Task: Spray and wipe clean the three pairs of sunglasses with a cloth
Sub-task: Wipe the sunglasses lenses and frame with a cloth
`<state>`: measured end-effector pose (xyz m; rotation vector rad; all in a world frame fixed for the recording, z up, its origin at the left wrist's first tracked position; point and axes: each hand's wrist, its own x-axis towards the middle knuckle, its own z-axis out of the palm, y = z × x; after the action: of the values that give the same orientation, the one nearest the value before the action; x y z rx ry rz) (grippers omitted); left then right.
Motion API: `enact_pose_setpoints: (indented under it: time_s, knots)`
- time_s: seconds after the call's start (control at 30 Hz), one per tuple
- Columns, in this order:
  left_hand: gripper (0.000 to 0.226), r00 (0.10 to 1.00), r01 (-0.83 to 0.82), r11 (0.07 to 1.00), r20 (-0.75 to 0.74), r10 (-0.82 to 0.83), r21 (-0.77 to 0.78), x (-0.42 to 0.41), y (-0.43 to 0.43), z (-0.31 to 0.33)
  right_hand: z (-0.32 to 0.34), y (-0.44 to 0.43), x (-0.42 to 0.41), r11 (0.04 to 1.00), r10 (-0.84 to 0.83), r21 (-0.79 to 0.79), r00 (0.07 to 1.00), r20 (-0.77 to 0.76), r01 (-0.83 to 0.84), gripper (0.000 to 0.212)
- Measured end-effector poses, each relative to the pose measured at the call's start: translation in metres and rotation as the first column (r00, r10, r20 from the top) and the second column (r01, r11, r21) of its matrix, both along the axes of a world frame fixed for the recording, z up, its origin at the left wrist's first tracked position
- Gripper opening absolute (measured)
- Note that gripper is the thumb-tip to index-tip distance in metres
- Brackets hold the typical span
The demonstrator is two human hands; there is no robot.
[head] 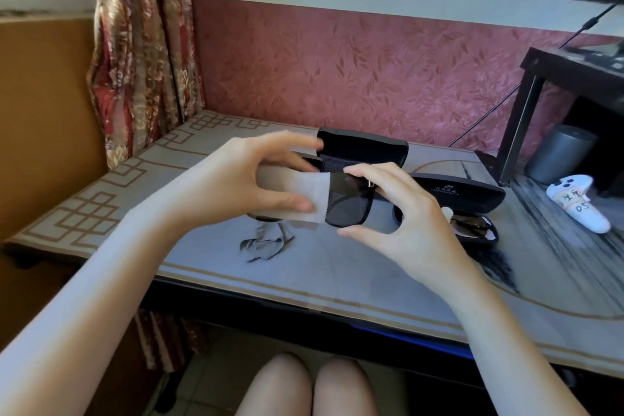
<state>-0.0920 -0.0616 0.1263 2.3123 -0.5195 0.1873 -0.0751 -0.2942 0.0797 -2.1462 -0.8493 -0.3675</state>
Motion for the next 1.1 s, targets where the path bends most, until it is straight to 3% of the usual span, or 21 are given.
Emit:
enact_pose_setpoints:
  time_s: [0.1, 0.17, 0.47, 0.6, 0.7, 0.8, 0.93, 1.1]
  knots:
    - [0.02, 1.0, -0.017, 0.999, -0.021, 0.017, 0.031, 0.004, 0.001, 0.004, -0.002, -0.001, 0.002, 1.0, 0.0, 0.001, 1.0, 0.012, 0.0, 0.058]
    - [0.015, 0.999, -0.023, 0.999, -0.041, 0.021, -0.029, 0.004, 0.002, 0.004, -0.003, 0.001, 0.002, 1.0, -0.023, -0.016, 1.0, 0.01, 0.023, 0.057]
    - [0.055, 0.994, -0.102, 0.993, 0.032, 0.104, -0.056, 0.008, 0.014, 0.0, -0.001, 0.001, 0.0, 0.999, -0.022, 0.039, 0.999, -0.041, 0.024, 0.057]
    - [0.045, 0.998, -0.062, 0.994, -0.016, 0.061, -0.09, 0.007, 0.022, 0.003, 0.0, 0.0, -0.001, 0.999, -0.043, 0.022, 0.997, -0.063, 0.044, 0.055]
    - [0.022, 0.99, -0.016, 0.999, -0.139, 0.01, -0.041, 0.001, 0.021, 0.01, 0.0, 0.0, -0.001, 0.998, -0.056, 0.006, 0.996, -0.067, 0.057, 0.055]
    - [0.019, 0.977, 0.026, 0.999, -0.212, -0.018, 0.037, 0.0, 0.011, 0.011, 0.001, 0.0, 0.0, 1.0, -0.013, 0.019, 0.999, -0.036, 0.013, 0.056]
    - [0.018, 0.994, -0.027, 1.0, -0.11, 0.026, -0.007, 0.003, 0.002, 0.006, 0.001, -0.002, 0.001, 0.999, 0.027, 0.04, 1.0, 0.003, -0.027, 0.06]
    - [0.049, 0.994, -0.105, 0.994, 0.007, 0.105, -0.021, 0.005, -0.005, 0.0, -0.002, -0.002, 0.0, 1.0, -0.024, 0.017, 0.999, -0.026, 0.024, 0.056]
